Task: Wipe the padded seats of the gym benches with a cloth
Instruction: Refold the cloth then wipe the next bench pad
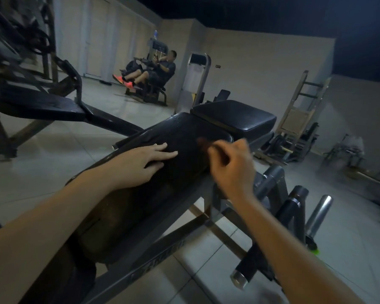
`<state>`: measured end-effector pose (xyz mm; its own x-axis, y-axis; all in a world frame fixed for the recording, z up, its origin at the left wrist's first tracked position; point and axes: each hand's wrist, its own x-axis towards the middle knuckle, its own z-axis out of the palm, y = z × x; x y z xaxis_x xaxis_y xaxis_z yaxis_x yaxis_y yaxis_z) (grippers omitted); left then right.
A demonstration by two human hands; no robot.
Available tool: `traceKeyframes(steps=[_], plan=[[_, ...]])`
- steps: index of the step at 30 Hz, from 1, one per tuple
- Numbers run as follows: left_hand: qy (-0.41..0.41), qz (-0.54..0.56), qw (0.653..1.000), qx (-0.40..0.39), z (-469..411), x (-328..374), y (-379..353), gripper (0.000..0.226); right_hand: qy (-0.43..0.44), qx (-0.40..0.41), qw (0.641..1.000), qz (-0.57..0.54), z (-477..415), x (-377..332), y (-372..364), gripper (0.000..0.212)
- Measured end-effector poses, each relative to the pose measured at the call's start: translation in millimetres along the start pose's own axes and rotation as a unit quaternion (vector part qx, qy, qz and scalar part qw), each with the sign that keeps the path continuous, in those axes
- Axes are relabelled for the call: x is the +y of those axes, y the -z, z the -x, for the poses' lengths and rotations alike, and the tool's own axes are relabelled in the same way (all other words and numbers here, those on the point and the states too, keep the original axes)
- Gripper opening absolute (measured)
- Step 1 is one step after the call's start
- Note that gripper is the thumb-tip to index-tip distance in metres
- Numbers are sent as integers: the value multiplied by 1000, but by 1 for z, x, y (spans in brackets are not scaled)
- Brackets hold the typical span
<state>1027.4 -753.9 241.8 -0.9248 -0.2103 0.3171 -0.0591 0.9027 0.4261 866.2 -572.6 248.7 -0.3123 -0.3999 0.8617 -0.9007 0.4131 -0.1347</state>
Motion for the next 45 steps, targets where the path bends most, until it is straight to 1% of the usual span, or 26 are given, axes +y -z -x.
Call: traceKeyframes(steps=[2,3,5,6,7,10,14,16,17,18,19,21,23,25,27,28,30,32,34,37,39,40,41,43,45], plan=[[-1,8,1000,-1,2,-2,-1,48,-88,30,995,20,-33,24,4,22],[0,10,1000,0,3,-2,-1,48,-116,37,992,20,-43,30,4,24],[2,15,1000,2,2,-2,-1,47,-133,46,990,15,-45,32,0,25],[5,17,1000,1,3,-3,-1,47,-124,50,991,15,-39,27,-2,24],[6,19,1000,-1,3,-3,-1,47,-103,54,993,11,-29,21,-4,23],[6,18,1000,-7,2,-3,1,48,3,37,999,-24,17,-10,-9,18],[12,16,999,-25,1,-2,4,48,122,-40,990,-63,73,-56,-10,21],[7,26,999,-33,2,-4,6,48,172,-60,982,-50,70,-52,-7,19],[4,30,999,-37,3,-5,7,49,181,-55,981,-32,59,-43,-5,19],[2,29,999,-40,3,-6,9,49,169,-41,985,-13,44,-31,-4,18],[1,25,999,-42,3,-7,10,49,138,-22,990,6,27,-18,-2,18],[1,21,999,-43,3,-6,9,48,51,4,998,29,-9,7,3,19],[2,22,999,-40,3,-6,8,47,-14,16,999,41,-34,24,4,23],[2,25,999,-39,2,-7,8,47,-54,25,997,43,-41,25,0,26],[5,29,999,-41,2,-8,8,47,-66,32,997,34,-29,12,-5,24],[5,28,999,-42,2,-9,8,47,-51,33,998,24,-17,3,-7,22],[3,26,999,-42,0,-9,9,47,9,18,1000,1,20,-26,-13,17],[2,29,998,-48,-1,-10,10,48,82,-31,996,-26,62,-60,-19,16],[6,32,998,-57,-1,-9,12,48,139,-88,984,-62,96,-89,-24,17],[9,24,998,-58,-2,-9,13,48,195,-135,968,-87,111,-107,-25,18],[10,25,998,-55,-2,-10,13,49,228,-138,961,-68,97,-97,-20,18],[7,28,998,-51,-2,-11,14,48,228,-126,964,-47,85,-88,-18,18],[5,29,998,-46,-2,-12,14,48,208,-103,972,-23,70,-75,-15,17],[8,31,999,-42,-1,-13,15,48,130,-51,990,18,37,-49,-8,14],[15,32,999,-33,1,-14,14,47,61,-40,996,41,16,-33,-4,16]])
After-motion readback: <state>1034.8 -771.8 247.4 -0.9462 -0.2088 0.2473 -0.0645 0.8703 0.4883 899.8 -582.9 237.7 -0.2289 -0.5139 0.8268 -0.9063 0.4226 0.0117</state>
